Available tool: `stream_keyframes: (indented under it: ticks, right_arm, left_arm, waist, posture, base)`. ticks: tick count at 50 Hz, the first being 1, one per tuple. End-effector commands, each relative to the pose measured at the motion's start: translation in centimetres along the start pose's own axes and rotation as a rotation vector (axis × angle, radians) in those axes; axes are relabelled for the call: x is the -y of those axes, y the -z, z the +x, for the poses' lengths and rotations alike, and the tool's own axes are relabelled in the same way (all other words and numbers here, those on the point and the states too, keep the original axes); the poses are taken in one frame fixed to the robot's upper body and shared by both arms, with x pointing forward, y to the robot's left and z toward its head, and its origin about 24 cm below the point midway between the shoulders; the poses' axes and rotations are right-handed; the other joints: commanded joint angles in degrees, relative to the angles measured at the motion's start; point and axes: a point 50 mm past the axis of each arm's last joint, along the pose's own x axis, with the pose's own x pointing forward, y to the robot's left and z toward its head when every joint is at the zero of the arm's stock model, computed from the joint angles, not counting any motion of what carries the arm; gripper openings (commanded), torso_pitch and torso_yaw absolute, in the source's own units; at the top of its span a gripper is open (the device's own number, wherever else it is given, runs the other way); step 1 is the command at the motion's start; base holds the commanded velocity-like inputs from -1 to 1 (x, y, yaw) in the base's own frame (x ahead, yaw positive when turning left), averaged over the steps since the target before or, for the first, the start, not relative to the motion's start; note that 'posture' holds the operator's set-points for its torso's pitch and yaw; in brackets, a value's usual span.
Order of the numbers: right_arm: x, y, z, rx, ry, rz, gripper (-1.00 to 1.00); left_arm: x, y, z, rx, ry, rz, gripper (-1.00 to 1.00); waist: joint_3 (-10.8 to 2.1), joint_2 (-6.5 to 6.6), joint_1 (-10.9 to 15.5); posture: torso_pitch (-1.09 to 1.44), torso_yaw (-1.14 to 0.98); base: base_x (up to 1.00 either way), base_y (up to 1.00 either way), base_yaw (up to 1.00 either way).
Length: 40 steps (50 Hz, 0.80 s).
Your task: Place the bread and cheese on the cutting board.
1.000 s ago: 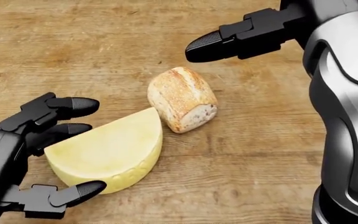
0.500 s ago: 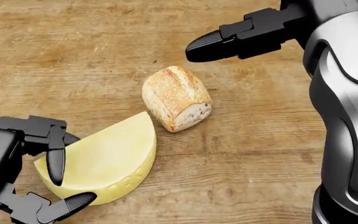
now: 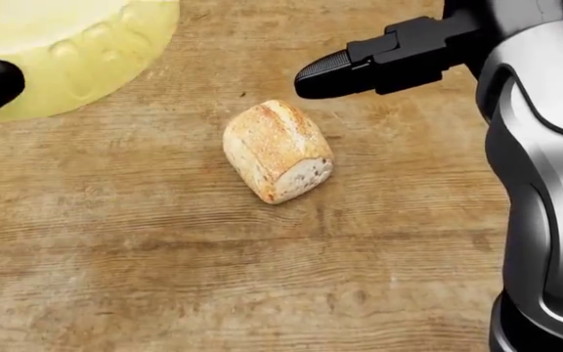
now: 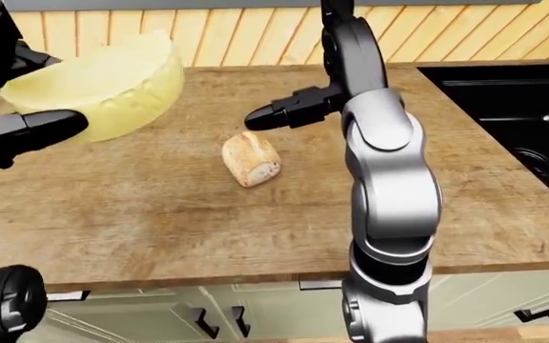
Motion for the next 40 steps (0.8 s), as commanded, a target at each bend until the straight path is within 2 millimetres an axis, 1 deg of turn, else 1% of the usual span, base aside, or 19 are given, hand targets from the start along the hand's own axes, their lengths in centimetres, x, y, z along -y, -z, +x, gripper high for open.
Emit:
stream_keyframes:
  ticks: [1, 4, 5, 7, 8, 11, 13, 17, 18, 20, 22, 25, 26, 29, 31, 33, 35, 38, 40]
  right_arm:
    - [0.4, -1.5, -0.2, 0.082, 0.022, -0.009, 1.00]
    - [0.4, -1.3, -0.1, 0.077, 0.022, -0.008, 1.00]
    - [0.4, -1.3, -0.1, 0.076, 0.022, -0.009, 1.00]
    - [0.4, -1.2, 0.0, 0.074, 0.022, -0.008, 1.00]
    - [0.4, -1.1, 0.1, 0.072, 0.021, -0.008, 1.00]
    - [0.3, -0.9, 0.2, 0.066, 0.019, -0.010, 1.00]
    - [0.2, -0.7, 0.3, 0.054, 0.017, -0.017, 1.00]
    - [0.1, -0.5, 0.6, 0.019, 0.004, -0.023, 1.00]
    - [0.1, -0.3, 0.7, -0.001, -0.014, 0.015, 1.00]
    - [-0.2, -0.2, 0.8, -0.052, -0.044, 0.000, 1.00]
    - [-0.1, -0.8, 1.0, -0.079, -0.053, -0.006, 1.00]
    - [0.1, -1.3, 1.0, -0.144, -0.074, -0.021, 1.00]
    - [0.1, -1.1, 1.0, -0.193, -0.093, -0.027, 1.00]
    - [0.3, -1.6, 0.8, -0.258, -0.099, -0.057, 1.00]
    - [0.3, -2.3, 0.8, -0.279, -0.104, -0.077, 1.00]
    - [0.4, -2.7, 0.8, -0.290, -0.105, -0.087, 1.00]
    - [0.3, -2.6, 0.9, -0.323, -0.092, -0.129, 1.00]
    - [0.2, -2.9, 1.1, -0.339, -0.097, -0.137, 1.00]
    - [-0.2, -3.0, 1.2, -0.369, -0.116, -0.162, 1.00]
  left_arm:
    - [-1.7, -1.5, 0.8, -0.002, -0.102, 0.012, -1.00]
    - [-2.5, -3.6, 2.3, -0.026, -0.125, 0.014, -1.00]
    - [-2.6, -3.8, 2.5, -0.032, -0.137, 0.024, -1.00]
    - [-3.1, -4.4, 3.5, -0.084, -0.193, 0.052, -1.00]
    - [-3.1, -5.0, 3.7, -0.062, -0.176, 0.039, -1.00]
    - [-4.5, -6.6, 4.7, -0.011, -0.222, 0.031, -1.00]
    - [-5.4, -7.3, 4.8, 0.030, -0.260, 0.018, -1.00]
    - [-5.9, -8.1, 3.6, 0.116, -0.285, -0.004, -1.00]
    - [-6.2, -9.1, 3.1, 0.160, -0.288, -0.033, -1.00]
    - [-6.8, -10.3, 2.1, 0.210, -0.309, -0.033, -1.00]
    - [-7.7, -11.8, 0.5, 0.273, -0.341, -0.053, -1.00]
    - [-8.3, -12.9, -1.0, 0.314, -0.351, -0.059, -1.00]
    - [-8.7, -13.2, -1.7, 0.327, -0.362, -0.077, -1.00]
    - [-9.1, -12.9, -3.3, 0.338, -0.367, -0.103, -1.00]
    - [-9.2, -13.1, -3.9, 0.352, -0.362, -0.106, -1.00]
    - [-9.5, -13.3, -4.3, 0.365, -0.360, -0.109, -1.00]
    - [-9.7, -13.0, -4.5, 0.367, -0.361, -0.113, -1.00]
    - [-9.9, -12.8, -4.5, 0.367, -0.365, -0.134, -1.00]
    - [-10.0, -12.7, -4.7, 0.375, -0.361, -0.134, -1.00]
  waist:
    - [-1.23, 0.08, -0.01]
    - [-1.26, 0.07, 0.01]
    - [-1.25, 0.05, -0.01]
    - [-1.18, -0.01, -0.14]
    - [-1.18, 0.00, -0.14]
    - [-1.23, -0.08, -0.16]
    - [-1.26, -0.15, -0.27]
    - [-1.25, -0.09, -0.79]
    - [-1.19, -0.08, -0.90]
    - [-1.15, -0.12, -0.94]
    - [-1.06, -0.24, -1.02]
    - [-0.61, -0.22, -1.20]
    - [-0.45, -0.16, -1.21]
    - [0.00, 0.08, -1.24]
    - [0.26, 0.27, -1.28]
    - [0.48, 0.40, -1.29]
    - [0.65, 0.40, -1.26]
    - [0.75, 0.49, -1.27]
    - [0.74, 0.53, -1.29]
  posture:
    - [0.00, 0.00]
    - [0.00, 0.00]
    - [0.00, 0.00]
    - [0.00, 0.00]
    - [0.00, 0.00]
    - [0.00, 0.00]
    - [0.00, 0.00]
    - [0.00, 0.00]
    - [0.00, 0.00]
    - [0.00, 0.00]
    - [0.00, 0.00]
    - [0.00, 0.00]
    - [0.00, 0.00]
    - [0.00, 0.00]
    - [0.00, 0.00]
    - [0.00, 0.00]
    - [0.00, 0.00]
    - [0.00, 0.00]
    - [0.00, 0.00]
  base:
    - [0.00, 0.00, 0.00]
    - [0.00, 0.00, 0.00]
    - [0.00, 0.00, 0.00]
    - [0.00, 0.00, 0.00]
    - [0.00, 0.00, 0.00]
    - [0.00, 0.00, 0.00]
    - [0.00, 0.00, 0.00]
    - [0.00, 0.00, 0.00]
    - [0.00, 0.00, 0.00]
    - [0.00, 0.00, 0.00]
    - [0.00, 0.00, 0.00]
    - [0.00, 0.00, 0.00]
    - [0.00, 0.00, 0.00]
    - [0.00, 0.00, 0.00]
    - [0.00, 0.00, 0.00]
    - [0.00, 0.00, 0.00]
    - [0.00, 0.00, 0.00]
    - [0.00, 0.00, 0.00]
    - [0.00, 0.00, 0.00]
